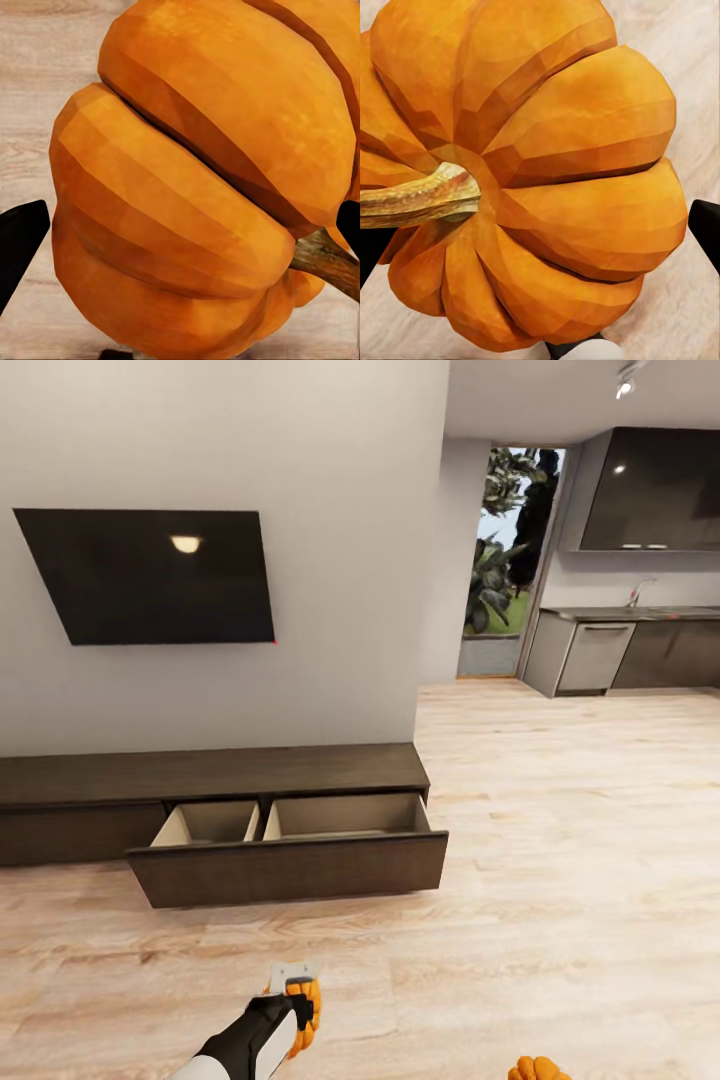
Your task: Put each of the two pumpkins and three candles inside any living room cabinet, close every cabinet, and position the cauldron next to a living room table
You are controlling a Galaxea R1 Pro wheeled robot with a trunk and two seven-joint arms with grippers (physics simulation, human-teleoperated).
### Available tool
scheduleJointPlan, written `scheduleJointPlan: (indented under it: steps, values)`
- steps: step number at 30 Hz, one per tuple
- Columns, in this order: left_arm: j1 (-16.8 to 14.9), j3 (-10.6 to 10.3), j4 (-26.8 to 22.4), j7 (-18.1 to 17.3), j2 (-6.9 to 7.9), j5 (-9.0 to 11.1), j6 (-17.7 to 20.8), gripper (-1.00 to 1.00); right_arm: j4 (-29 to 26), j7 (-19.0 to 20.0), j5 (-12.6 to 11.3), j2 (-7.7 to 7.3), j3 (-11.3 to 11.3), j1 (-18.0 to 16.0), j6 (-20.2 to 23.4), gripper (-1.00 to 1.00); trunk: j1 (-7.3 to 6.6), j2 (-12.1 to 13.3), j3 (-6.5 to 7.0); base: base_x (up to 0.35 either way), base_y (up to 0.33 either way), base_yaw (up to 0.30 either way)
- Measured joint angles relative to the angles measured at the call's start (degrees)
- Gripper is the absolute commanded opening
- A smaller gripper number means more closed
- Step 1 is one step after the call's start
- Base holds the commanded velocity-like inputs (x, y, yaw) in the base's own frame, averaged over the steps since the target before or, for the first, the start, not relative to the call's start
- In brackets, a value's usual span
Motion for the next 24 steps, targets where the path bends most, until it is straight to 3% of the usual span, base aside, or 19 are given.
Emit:
scheduleJointPlan:
  steps: [2,4,7,8,9,11,13,14,17,20,24]
  values:
    - [0.0,0.1,-0.5,-0.2,0.00,0.1,3.1,-1.00,-2.2,-0.2,-0.3,0.05,4.4,0.0,0.6,-1.00,-0.44,0.8,0.36,0.000,0.000,0.000]
    - [0.0,0.2,-3.0,-0.3,0.00,0.1,8.1,-1.00,-5.9,-0.8,-0.3,0.12,6.3,-0.2,4.3,-1.00,-0.88,1.6,0.73,0.000,0.000,0.000]
    - [-0.2,0.2,-8.2,-0.4,0.00,0.5,15.1,-1.00,-11.4,-2.5,-0.5,0.12,7.1,-2.1,15.5,-1.00,-1.54,2.8,1.27,0.000,0.000,0.000]
    - [-0.3,0.2,-11.7,-0.4,0.00,1.1,19.6,-1.00,-13.4,-3.6,-0.6,0.12,7.2,-3.5,19.9,-1.00,-1.76,3.2,1.45,0.000,0.000,0.000]
    - [-0.3,0.2,-14.5,-0.3,0.00,0.9,23.2,-1.00,-15.2,-4.3,0.0,0.10,7.2,-4.6,22.5,-1.00,-1.98,3.6,1.63,0.000,0.000,0.000]
    - [-0.4,0.3,-20.3,-0.2,0.00,1.1,30.1,-1.00,-17.7,-5.3,-1.2,0.16,7.2,-7.3,27.1,-1.00,-2.41,4.4,1.97,0.000,0.000,0.000]
    - [-0.7,0.2,-23.6,-0.2,0.00,0.7,33.1,-1.00,-20.7,-5.7,-0.8,1.11,7.4,-10.0,31.2,-1.00,-2.86,5.2,2.36,0.000,0.000,0.000]
    - [-0.7,0.2,-24.2,-0.2,0.00,0.9,33.7,-1.00,-21.1,-5.7,-1.9,1.92,7.5,-11.0,32.5,-1.00,-3.08,5.6,2.52,0.000,0.000,0.000]
    - [-1.2,0.5,-25.1,-0.3,0.00,1.3,34.6,-1.00,-21.7,-5.9,-0.8,4.64,7.4,-14.3,35.3,-1.00,-3.73,6.8,3.06,0.000,0.000,0.000]
    - [-3.1,0.6,-25.4,-0.2,0.00,3.4,34.7,-1.00,-22.1,-6.1,-0.6,5.30,7.4,-18.1,36.3,-1.00,-4.40,8.0,3.61,0.000,0.000,0.000]
    - [-5.3,0.6,-25.2,0.1,0.00,3.8,34.2,-1.00,-21.9,-6.5,-1.0,6.50,7.3,-22.0,38.7,-1.00,-5.27,9.6,4.32,0.000,0.000,0.000]
